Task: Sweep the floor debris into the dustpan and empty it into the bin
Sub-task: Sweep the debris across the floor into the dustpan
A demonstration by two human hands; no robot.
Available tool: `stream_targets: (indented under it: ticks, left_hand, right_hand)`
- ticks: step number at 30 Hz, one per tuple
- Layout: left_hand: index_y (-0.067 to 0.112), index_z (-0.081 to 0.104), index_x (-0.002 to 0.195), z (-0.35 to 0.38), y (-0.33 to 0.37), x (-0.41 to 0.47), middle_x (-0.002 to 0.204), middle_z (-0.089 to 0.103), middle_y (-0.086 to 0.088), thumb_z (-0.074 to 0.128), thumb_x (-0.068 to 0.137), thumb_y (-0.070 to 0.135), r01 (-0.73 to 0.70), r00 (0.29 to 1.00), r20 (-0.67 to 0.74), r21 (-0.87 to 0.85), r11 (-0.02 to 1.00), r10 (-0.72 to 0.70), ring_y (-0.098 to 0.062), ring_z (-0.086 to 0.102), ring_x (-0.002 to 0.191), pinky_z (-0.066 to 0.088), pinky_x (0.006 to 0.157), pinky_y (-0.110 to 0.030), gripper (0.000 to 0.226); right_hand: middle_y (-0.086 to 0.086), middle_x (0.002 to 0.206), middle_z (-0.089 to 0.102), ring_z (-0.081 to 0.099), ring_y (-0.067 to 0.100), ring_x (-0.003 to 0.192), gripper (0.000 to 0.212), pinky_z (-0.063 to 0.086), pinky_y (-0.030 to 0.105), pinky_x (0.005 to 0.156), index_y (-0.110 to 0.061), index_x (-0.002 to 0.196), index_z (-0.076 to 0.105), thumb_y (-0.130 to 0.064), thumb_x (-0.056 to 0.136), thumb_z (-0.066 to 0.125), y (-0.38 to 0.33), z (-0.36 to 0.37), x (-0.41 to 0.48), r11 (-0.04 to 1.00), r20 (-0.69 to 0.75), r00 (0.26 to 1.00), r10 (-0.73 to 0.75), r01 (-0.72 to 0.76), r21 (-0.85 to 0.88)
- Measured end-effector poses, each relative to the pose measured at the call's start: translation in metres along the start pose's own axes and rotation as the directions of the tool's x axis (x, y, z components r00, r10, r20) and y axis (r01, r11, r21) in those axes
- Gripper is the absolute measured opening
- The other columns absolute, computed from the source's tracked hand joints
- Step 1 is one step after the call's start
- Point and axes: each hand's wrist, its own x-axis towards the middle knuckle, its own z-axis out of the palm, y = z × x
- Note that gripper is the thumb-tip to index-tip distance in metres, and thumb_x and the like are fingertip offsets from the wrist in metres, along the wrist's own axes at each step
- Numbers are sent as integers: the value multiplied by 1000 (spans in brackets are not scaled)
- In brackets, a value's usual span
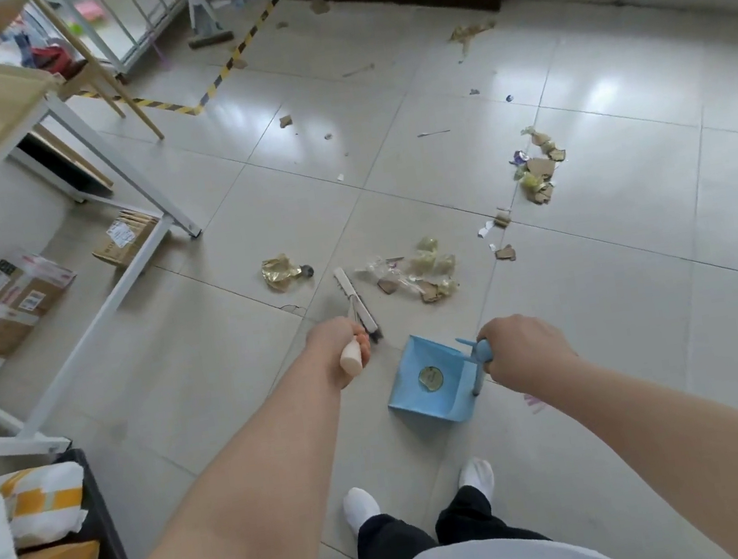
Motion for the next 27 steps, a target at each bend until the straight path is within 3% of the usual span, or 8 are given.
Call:
stream_targets:
  ticks: [8,14,19,27]
  left_hand:
    - [7,52,70,-13,-12,-4,57,47,-8,44,83,-6,-19,975,-212,239,971,71,-16,43,42,38,51,-20,19]
    - [6,50,85,-25,-18,8,62,45,-6,41,90,-4,16,997,-80,181,983,-2,-9,41,30,37,32,-10,14]
    - [5,49,75,-64,14,11,64,46,-5,42,93,-1,43,999,19,165,985,-47,-6,39,25,34,28,-10,20]
    - [6,51,83,-158,93,21,64,48,-7,41,86,-7,-33,993,-105,137,990,47,-8,41,25,38,32,-11,16]
  right_hand:
    - [2,97,68,64,26,90,24,50,31,71,-22,105,67,-18,81,61,12,8,2,998,19,999,46,-46,33]
    - [2,94,68,64,25,85,20,46,28,65,-22,102,69,-28,83,64,8,12,3,989,12,994,105,-106,99]
    - [0,87,68,64,23,81,15,51,30,65,-22,96,71,-26,83,64,-42,-5,22,997,-15,998,68,-67,45]
    - [-1,85,66,62,22,81,13,46,28,62,-20,92,67,-28,82,66,-136,-29,64,999,-41,999,28,-28,-18]
